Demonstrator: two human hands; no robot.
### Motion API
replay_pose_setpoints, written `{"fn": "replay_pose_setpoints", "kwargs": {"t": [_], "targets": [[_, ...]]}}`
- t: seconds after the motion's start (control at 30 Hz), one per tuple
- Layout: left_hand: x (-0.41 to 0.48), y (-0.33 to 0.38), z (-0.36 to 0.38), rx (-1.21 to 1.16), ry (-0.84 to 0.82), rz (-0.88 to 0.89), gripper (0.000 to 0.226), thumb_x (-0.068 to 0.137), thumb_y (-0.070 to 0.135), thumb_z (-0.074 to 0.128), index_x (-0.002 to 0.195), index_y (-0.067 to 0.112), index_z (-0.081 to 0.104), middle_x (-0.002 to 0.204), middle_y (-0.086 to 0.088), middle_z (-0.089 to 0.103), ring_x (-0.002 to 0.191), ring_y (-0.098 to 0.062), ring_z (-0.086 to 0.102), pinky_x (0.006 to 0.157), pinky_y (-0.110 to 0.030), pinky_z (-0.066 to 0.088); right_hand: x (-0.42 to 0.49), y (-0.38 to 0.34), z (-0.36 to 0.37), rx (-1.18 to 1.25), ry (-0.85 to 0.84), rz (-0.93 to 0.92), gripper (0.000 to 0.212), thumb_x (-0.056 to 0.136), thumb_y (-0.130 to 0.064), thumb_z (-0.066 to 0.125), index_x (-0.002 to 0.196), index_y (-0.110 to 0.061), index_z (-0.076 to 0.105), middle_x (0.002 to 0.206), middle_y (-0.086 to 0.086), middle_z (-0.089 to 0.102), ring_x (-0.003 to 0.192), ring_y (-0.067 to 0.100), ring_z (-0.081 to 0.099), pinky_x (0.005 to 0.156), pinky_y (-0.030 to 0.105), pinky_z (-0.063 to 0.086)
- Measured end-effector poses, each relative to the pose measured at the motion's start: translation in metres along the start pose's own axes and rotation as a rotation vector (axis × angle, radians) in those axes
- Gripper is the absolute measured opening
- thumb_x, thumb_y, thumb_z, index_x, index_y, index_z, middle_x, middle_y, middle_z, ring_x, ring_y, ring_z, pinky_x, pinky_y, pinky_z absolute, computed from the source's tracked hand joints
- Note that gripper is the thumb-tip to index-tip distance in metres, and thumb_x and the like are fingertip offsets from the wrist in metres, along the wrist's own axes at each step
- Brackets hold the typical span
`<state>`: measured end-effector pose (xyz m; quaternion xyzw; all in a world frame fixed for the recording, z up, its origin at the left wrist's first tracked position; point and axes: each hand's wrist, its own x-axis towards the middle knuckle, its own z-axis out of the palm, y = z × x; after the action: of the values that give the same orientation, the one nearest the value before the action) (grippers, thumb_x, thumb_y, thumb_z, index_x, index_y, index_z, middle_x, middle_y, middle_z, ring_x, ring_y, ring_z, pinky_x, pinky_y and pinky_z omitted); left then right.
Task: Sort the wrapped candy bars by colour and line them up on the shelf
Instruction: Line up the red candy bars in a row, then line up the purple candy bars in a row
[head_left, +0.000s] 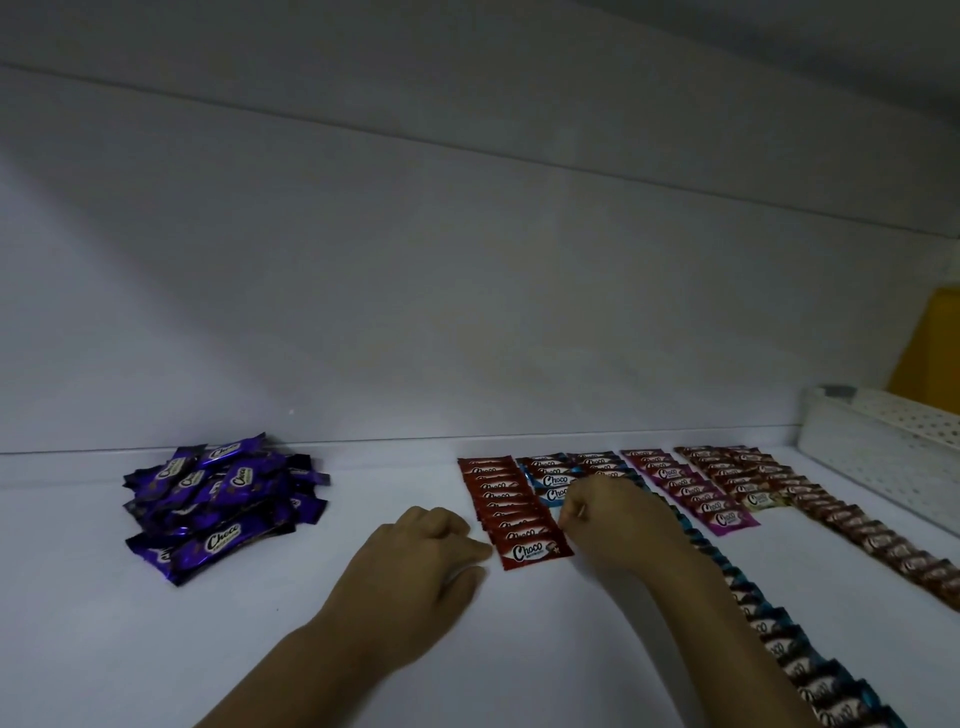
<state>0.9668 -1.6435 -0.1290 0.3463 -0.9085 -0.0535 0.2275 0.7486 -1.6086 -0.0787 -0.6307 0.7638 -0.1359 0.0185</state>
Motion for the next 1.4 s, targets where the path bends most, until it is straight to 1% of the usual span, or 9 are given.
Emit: {"fn": "replay_pose_setpoints", "kwargs": {"t": [0.23, 0.43, 0.67, 0.77, 0.83, 0.93, 1.03, 1.2, 1.4], "targets": [[0.002, 0.004, -0.011, 0.101, 0.161, -0.056, 0.04, 0.098, 0.045, 0.039, 0.134, 0.034, 0.051, 0.132, 0.013, 0.051, 0.119, -0.007, 0.043, 0.097, -0.023, 0.031, -0.002, -0.004, -0.004, 0.018, 0.018, 0.012, 0.016, 0.093, -0.021, 0.049, 0.082, -0.016, 0.06, 0.08, -0.001, 0.063, 0.074, 0.014, 0.059, 0.067, 0.026, 0.045], [-0.001, 0.007, -0.024, 0.211, 0.254, -0.131, 0.032, 0.089, 0.031, 0.062, 0.119, 0.02, 0.066, 0.118, -0.001, 0.064, 0.111, -0.024, 0.058, 0.089, -0.038, 0.042, -0.008, -0.042, 0.003, 0.363, 0.347, -0.13, 0.007, 0.09, -0.014, 0.055, 0.095, -0.02, 0.057, 0.095, -0.005, 0.059, 0.082, 0.011, 0.059, 0.072, 0.03, 0.052], [-0.016, -0.048, -0.074, 0.285, 0.363, -0.301, 0.029, 0.091, 0.036, 0.057, 0.116, 0.023, 0.065, 0.121, 0.004, 0.061, 0.113, -0.022, 0.053, 0.089, -0.035, 0.037, 0.024, -0.129, 0.037, 0.683, 0.107, -0.214, 0.012, 0.092, -0.018, 0.055, 0.104, -0.021, 0.057, 0.11, 0.001, 0.057, 0.093, 0.013, 0.056, 0.077, 0.022, 0.041], [-0.04, -0.075, -0.084, 0.328, 0.294, -0.485, 0.054, 0.089, 0.052, 0.05, 0.139, 0.033, 0.043, 0.146, 0.006, 0.037, 0.133, -0.018, 0.034, 0.104, -0.035, 0.027, 0.037, -0.17, 0.055, 0.77, 0.037, -0.107, 0.02, 0.097, -0.018, 0.045, 0.114, -0.013, 0.055, 0.118, 0.007, 0.057, 0.105, 0.021, 0.055, 0.081, 0.022, 0.039], [-0.056, -0.09, -0.085, 0.326, 0.26, -0.556, 0.069, 0.083, 0.067, 0.046, 0.144, 0.04, 0.03, 0.153, 0.009, 0.024, 0.139, -0.015, 0.022, 0.11, -0.034, 0.02, 0.038, -0.188, 0.068, 0.832, 0.058, -0.032, 0.017, 0.099, -0.021, 0.041, 0.107, -0.016, 0.055, 0.112, 0.005, 0.059, 0.103, 0.024, 0.056, 0.082, 0.027, 0.042], [-0.066, -0.104, -0.086, 0.301, 0.287, -0.53, 0.079, 0.073, 0.077, 0.044, 0.144, 0.043, 0.03, 0.152, 0.01, 0.026, 0.139, -0.013, 0.021, 0.11, -0.035, 0.019, 0.035, -0.195, 0.084, 0.798, 0.111, -0.009, 0.012, 0.099, -0.03, 0.04, 0.095, -0.026, 0.051, 0.102, -0.001, 0.061, 0.091, 0.021, 0.057, 0.076, 0.03, 0.042], [-0.05, -0.115, -0.09, 0.326, 0.188, -0.483, 0.082, 0.071, 0.08, 0.048, 0.142, 0.041, 0.031, 0.145, 0.009, 0.033, 0.135, -0.015, 0.027, 0.11, -0.037, 0.023, 0.038, -0.193, 0.089, 0.768, 0.116, -0.074, 0.017, 0.098, -0.031, 0.041, 0.101, -0.022, 0.055, 0.101, -0.002, 0.061, 0.091, 0.02, 0.057, 0.079, 0.032, 0.043], [-0.024, -0.127, -0.088, 0.33, -0.041, -0.517, 0.071, 0.077, 0.077, 0.047, 0.134, 0.036, 0.04, 0.134, 0.002, 0.038, 0.122, -0.023, 0.04, 0.098, -0.044, 0.04, 0.036, -0.192, 0.091, 0.692, 0.123, -0.159, 0.017, 0.099, -0.036, 0.04, 0.096, -0.025, 0.053, 0.099, -0.005, 0.061, 0.085, 0.014, 0.056, 0.077, 0.03, 0.043], [-0.022, -0.145, -0.101, 0.385, 0.055, -0.438, 0.044, 0.088, 0.061, 0.047, 0.12, 0.032, 0.049, 0.114, 0.002, 0.055, 0.102, -0.023, 0.057, 0.074, -0.029, 0.043, 0.034, -0.193, 0.089, 0.57, 0.143, -0.203, 0.021, 0.1, -0.036, 0.037, 0.102, -0.025, 0.054, 0.104, -0.005, 0.063, 0.094, 0.017, 0.058, 0.089, 0.035, 0.044]]}}
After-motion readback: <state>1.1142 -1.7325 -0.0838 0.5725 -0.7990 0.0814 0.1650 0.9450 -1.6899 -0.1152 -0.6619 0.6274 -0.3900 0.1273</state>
